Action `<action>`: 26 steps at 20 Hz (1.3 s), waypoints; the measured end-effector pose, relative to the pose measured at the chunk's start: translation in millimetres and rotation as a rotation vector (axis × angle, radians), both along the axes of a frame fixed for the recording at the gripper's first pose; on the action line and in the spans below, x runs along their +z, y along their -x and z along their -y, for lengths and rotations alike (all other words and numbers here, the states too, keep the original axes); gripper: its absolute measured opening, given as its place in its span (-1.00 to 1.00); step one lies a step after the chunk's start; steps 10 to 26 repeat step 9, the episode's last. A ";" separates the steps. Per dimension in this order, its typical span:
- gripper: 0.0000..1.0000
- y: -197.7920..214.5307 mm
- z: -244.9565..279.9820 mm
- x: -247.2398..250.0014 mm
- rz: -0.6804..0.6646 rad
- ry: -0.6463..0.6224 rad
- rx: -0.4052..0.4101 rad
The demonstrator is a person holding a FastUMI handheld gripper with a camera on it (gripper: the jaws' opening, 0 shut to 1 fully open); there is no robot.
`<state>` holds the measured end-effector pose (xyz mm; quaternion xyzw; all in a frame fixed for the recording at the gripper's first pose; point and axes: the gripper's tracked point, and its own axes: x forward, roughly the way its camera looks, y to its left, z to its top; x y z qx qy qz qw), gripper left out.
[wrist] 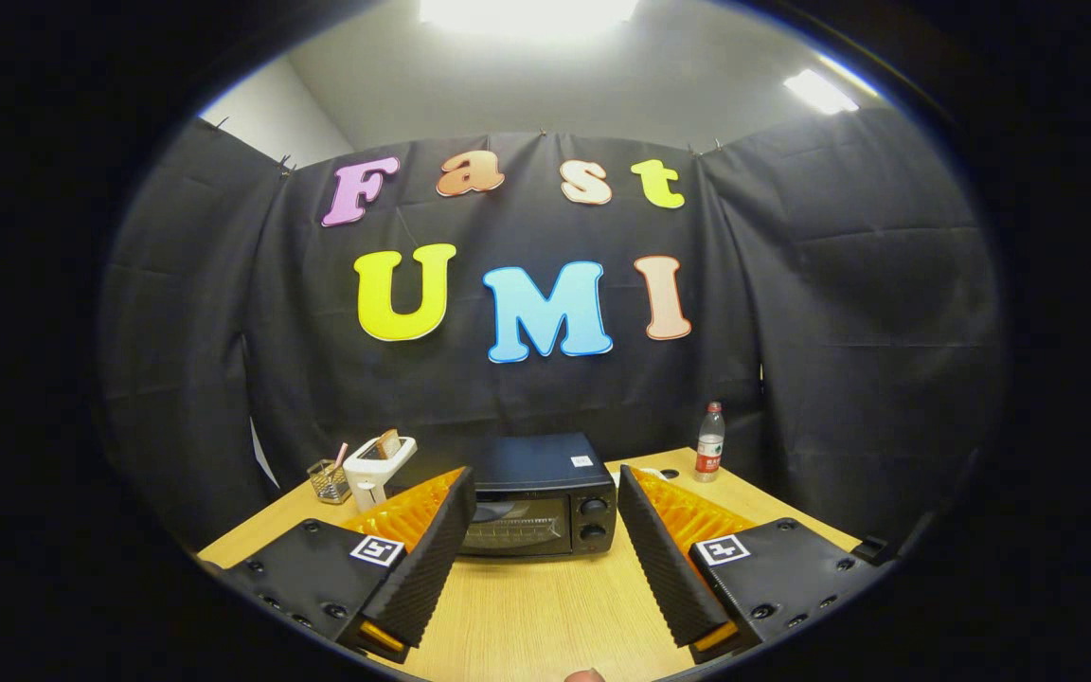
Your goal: Open the toaster oven, put the food inside, and close the toaster oven door.
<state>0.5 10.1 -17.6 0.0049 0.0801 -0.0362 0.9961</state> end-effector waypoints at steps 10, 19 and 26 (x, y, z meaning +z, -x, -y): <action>0.92 7.0 10.0 20.1 0.048 -0.004 -0.003; 0.92 7.0 10.0 20.1 0.048 -0.004 -0.003; 0.92 7.0 10.0 20.1 0.048 -0.004 -0.003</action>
